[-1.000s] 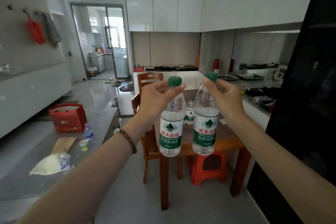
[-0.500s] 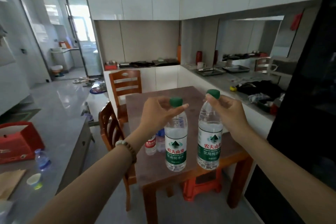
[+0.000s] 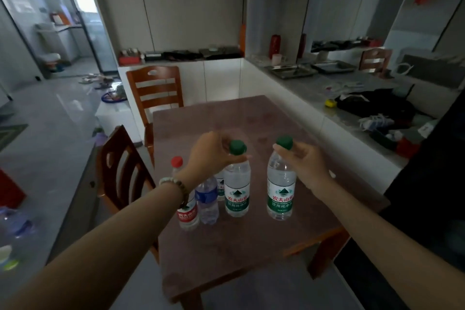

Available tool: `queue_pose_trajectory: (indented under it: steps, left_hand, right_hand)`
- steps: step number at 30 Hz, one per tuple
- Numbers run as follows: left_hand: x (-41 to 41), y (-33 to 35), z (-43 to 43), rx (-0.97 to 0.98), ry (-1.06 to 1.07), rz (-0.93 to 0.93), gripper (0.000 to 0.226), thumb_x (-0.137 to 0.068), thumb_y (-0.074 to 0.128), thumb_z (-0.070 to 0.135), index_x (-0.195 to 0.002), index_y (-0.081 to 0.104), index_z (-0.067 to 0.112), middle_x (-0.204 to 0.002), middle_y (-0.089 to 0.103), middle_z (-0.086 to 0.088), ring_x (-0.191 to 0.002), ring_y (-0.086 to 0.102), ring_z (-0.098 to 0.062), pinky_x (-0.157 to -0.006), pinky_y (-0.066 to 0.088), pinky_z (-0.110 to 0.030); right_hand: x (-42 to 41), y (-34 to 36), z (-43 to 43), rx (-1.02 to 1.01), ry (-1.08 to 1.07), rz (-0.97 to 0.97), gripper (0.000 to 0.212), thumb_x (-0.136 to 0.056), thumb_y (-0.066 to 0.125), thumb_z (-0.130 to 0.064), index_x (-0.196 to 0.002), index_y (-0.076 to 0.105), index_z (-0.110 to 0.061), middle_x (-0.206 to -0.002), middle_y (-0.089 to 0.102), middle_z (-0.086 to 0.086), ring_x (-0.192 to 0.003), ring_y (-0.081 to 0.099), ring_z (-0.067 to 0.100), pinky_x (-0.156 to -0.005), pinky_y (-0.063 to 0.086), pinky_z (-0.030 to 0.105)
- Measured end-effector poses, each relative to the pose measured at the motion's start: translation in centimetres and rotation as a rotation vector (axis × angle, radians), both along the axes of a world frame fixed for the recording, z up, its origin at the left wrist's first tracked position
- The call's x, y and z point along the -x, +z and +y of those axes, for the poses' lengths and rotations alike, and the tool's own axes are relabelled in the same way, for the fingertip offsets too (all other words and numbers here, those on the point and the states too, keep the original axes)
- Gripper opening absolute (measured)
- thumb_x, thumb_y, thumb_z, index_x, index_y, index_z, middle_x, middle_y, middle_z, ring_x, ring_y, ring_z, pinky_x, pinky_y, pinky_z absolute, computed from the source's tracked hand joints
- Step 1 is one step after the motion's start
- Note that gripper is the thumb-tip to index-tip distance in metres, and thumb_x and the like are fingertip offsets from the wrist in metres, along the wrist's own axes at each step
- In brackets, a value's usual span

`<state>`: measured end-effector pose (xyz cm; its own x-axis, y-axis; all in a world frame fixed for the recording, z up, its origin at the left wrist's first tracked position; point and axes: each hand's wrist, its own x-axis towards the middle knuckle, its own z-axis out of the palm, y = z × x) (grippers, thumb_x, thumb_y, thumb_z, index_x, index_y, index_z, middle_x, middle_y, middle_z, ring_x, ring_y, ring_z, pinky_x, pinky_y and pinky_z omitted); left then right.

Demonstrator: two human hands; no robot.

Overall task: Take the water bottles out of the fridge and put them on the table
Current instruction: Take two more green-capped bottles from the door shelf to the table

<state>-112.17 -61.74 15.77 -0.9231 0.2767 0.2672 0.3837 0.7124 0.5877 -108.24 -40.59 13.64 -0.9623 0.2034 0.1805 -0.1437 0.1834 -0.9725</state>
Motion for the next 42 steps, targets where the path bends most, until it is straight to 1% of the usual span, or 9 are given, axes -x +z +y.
queue_pose_trajectory:
  steps: [3,8,13,17,24,30,36,40,42]
  left_hand:
    - [2.6,-2.2,0.4,0.056,0.059,-0.030,0.038,-0.066,0.078,0.047,-0.084,0.069,0.015,-0.080,0.072,0.001,-0.069,0.065,-0.011,-0.066,0.057,-0.030]
    - [5.2,-4.7,0.8,0.139,0.123,-0.076,0.042,-0.065,0.079,0.049,-0.084,0.066,0.013,-0.080,0.071,0.000,-0.071,0.064,-0.014,-0.066,0.056,-0.032]
    - [6.6,-6.3,0.7,0.206,0.167,-0.113,0.041,-0.065,0.079,0.049,-0.084,0.061,0.017,-0.080,0.065,0.004,-0.069,0.059,-0.012,-0.063,0.048,-0.025]
    - [7.2,-7.4,0.6,0.240,0.220,-0.140,0.046,-0.065,0.079,0.050,-0.089,0.063,0.014,-0.084,0.066,0.003,-0.073,0.060,-0.014,-0.069,0.052,-0.030]
    - [7.7,-9.3,0.6,0.378,0.261,-0.154,0.052,-0.064,0.075,0.058,-0.093,0.067,0.016,-0.088,0.071,0.000,-0.075,0.065,-0.016,-0.068,0.054,-0.031]
    - [7.5,-10.1,0.7,0.381,0.268,-0.171,0.043,-0.069,0.073,0.053,-0.086,0.066,0.015,-0.083,0.070,0.000,-0.071,0.064,-0.013,-0.063,0.052,-0.023]
    - [7.8,-10.3,0.6,0.350,0.252,-0.172,0.043,-0.069,0.074,0.052,-0.090,0.066,0.015,-0.086,0.070,0.000,-0.073,0.064,-0.013,-0.068,0.056,-0.027]
    - [8.1,-10.0,0.5,0.337,0.198,-0.232,0.049,-0.070,0.072,0.053,-0.101,0.066,0.016,-0.100,0.070,0.001,-0.081,0.065,-0.013,-0.074,0.055,-0.029]
    - [8.1,-9.9,0.3,0.337,0.174,-0.252,0.050,-0.071,0.072,0.053,-0.105,0.065,0.016,-0.105,0.069,0.001,-0.084,0.065,-0.013,-0.075,0.053,-0.028]
  right_hand:
    - [3.4,-2.0,0.8,-0.011,0.101,-0.019,0.025,-0.077,0.073,-0.017,-0.101,0.071,-0.009,-0.088,0.071,-0.005,-0.073,0.065,-0.005,-0.073,0.051,0.017]
    - [7.9,-4.9,0.9,-0.044,0.239,-0.064,0.031,-0.076,0.074,-0.015,-0.105,0.069,-0.005,-0.102,0.071,0.006,-0.094,0.064,0.014,-0.088,0.050,0.032]
    - [10.9,-7.7,0.6,-0.083,0.358,-0.140,0.040,-0.066,0.079,-0.035,-0.100,0.071,-0.015,-0.101,0.072,-0.002,-0.101,0.065,0.012,-0.094,0.049,0.033]
    - [12.3,-9.2,0.2,-0.098,0.421,-0.190,0.020,-0.071,0.078,-0.022,-0.089,0.070,-0.029,-0.095,0.070,-0.010,-0.096,0.064,0.007,-0.094,0.049,0.032]
    - [13.1,-11.1,-0.1,-0.109,0.464,-0.199,0.034,-0.072,0.078,-0.020,-0.104,0.070,-0.016,-0.102,0.069,-0.006,-0.090,0.061,-0.004,-0.082,0.047,0.013]
    - [13.3,-12.0,-0.5,-0.115,0.482,-0.226,0.033,-0.070,0.079,-0.023,-0.102,0.071,-0.016,-0.099,0.070,-0.007,-0.101,0.063,0.007,-0.092,0.048,0.026]
    - [13.2,-12.8,-0.7,-0.086,0.471,-0.220,0.028,-0.072,0.078,-0.015,-0.099,0.070,-0.016,-0.096,0.068,-0.010,-0.087,0.056,-0.012,-0.071,0.045,0.003]
    - [13.0,-12.5,-0.5,-0.086,0.475,-0.242,0.027,-0.074,0.077,-0.016,-0.100,0.069,-0.017,-0.099,0.067,-0.009,-0.095,0.059,0.002,-0.090,0.044,0.021]
    - [13.0,-12.4,-0.4,-0.088,0.496,-0.260,0.027,-0.075,0.075,-0.013,-0.101,0.067,-0.015,-0.099,0.066,-0.007,-0.093,0.059,0.001,-0.090,0.045,0.022]
